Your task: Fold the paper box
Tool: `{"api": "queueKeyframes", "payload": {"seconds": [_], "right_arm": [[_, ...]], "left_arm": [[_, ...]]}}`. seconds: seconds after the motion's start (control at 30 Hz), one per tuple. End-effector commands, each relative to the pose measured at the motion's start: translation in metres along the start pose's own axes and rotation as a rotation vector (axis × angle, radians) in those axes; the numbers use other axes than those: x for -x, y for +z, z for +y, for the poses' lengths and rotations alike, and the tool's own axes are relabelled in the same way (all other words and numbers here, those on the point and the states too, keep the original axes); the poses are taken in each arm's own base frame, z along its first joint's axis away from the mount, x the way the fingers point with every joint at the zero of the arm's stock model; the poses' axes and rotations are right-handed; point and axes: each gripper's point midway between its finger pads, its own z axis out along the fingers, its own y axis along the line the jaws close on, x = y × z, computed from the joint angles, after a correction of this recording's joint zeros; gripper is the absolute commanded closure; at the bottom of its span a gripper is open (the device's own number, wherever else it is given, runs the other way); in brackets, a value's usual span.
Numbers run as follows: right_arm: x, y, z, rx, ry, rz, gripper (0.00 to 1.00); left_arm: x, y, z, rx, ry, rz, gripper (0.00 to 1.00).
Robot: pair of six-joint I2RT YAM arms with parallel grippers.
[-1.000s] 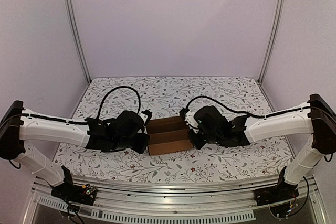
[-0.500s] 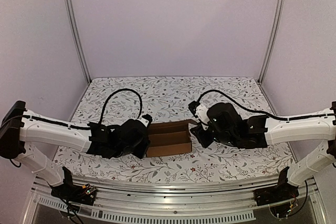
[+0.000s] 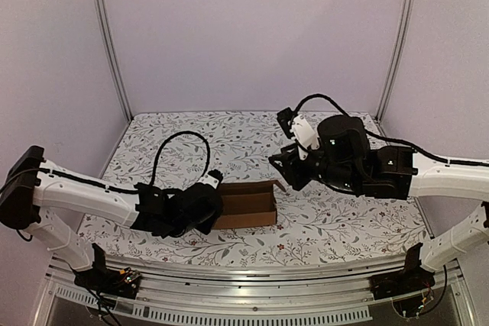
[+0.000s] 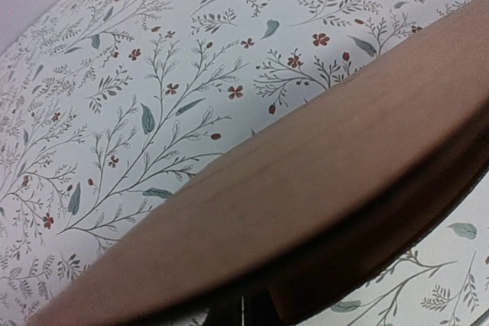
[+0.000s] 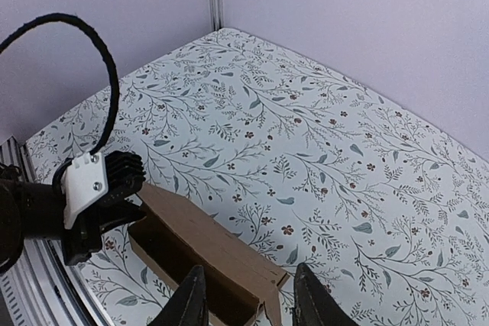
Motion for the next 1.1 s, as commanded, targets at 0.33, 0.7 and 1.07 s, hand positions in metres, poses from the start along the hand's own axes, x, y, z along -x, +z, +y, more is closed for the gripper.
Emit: {"api": "queueKeyframes", "payload": {"seconds": [0.33, 0.7, 1.07], "right_arm": [[0.002, 0.091, 0.029, -0.029, 0.025, 0.106, 0.79], [-0.062, 0.125, 0.034, -0.025, 0.075, 0.251, 0.9], [-0.114, 0.134, 0.03, -0.044, 0.106, 0.337, 0.95]], "left_arm": [[-0.008, -0.01, -0.012, 0.109, 0.044, -0.056, 1.0], [-0.014, -0.011, -0.029, 0.196, 0.129, -0.075, 1.0], [-0.024, -0.015, -0.037, 0.187, 0.147, -0.071, 1.0]]}}
